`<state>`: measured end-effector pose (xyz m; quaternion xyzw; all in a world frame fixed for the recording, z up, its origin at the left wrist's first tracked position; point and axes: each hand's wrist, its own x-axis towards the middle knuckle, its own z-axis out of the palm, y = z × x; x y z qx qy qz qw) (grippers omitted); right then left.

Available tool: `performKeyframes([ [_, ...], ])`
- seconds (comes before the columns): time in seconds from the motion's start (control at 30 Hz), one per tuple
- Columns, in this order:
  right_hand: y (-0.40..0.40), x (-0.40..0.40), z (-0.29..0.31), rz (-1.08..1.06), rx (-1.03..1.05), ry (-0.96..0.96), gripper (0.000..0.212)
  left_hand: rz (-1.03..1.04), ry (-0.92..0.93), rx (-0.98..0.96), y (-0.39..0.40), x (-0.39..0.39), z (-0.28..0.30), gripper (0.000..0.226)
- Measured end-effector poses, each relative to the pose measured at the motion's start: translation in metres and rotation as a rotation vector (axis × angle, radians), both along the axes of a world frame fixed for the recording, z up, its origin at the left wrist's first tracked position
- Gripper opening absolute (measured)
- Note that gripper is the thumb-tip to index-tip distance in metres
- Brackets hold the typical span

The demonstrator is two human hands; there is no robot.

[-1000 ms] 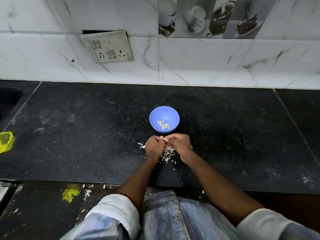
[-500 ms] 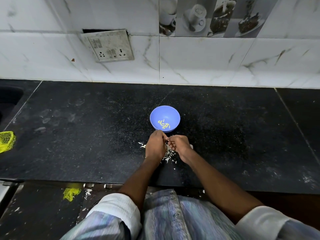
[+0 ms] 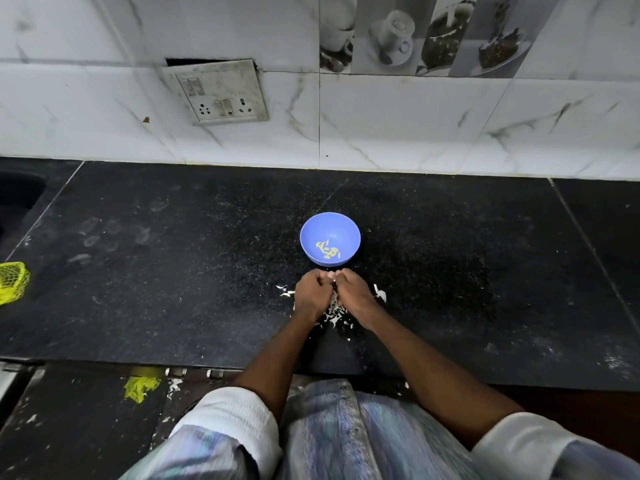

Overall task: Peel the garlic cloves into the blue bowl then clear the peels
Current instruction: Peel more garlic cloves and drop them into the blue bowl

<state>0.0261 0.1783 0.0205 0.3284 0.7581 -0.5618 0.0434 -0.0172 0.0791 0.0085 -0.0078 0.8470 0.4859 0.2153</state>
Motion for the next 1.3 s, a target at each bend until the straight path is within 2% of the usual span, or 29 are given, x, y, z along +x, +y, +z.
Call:
performKeyframes([
  [0.1, 0.004, 0.003, 0.002, -0.072, -0.154, 0.069, 0.031, 0.013, 0.034, -0.002, -0.001, -0.002, 0.000, 0.019],
  [0.2, 0.007, 0.004, 0.001, -0.123, -0.281, 0.101, 0.019, 0.034, 0.036, 0.011, -0.005, -0.003, -0.003, 0.010],
  [0.27, 0.010, 0.006, 0.002, -0.165, -0.353, 0.108, 0.012, 0.040, 0.032, 0.035, -0.008, -0.003, -0.005, 0.019],
  [0.4, 0.015, 0.010, 0.007, -0.228, -0.441, 0.101, 0.013, 0.040, 0.024, 0.118, -0.010, -0.003, -0.005, 0.025],
  [0.6, 0.017, 0.011, 0.006, -0.248, -0.458, 0.098, 0.011, -0.055, 0.136, 0.061, -0.011, -0.001, -0.001, 0.031],
  [0.77, 0.019, 0.016, 0.005, -0.252, -0.452, 0.104, 0.012, -0.042, 0.126, -0.006, -0.012, 0.004, 0.007, 0.010],
  [0.97, 0.017, 0.018, 0.004, -0.220, -0.384, 0.123, 0.014, -0.101, 0.203, -0.112, -0.017, 0.007, 0.009, 0.006],
  [1.3, 0.016, 0.023, 0.002, -0.181, -0.216, 0.194, 0.018, -0.292, 0.492, -0.327, -0.020, 0.011, 0.011, 0.011],
])
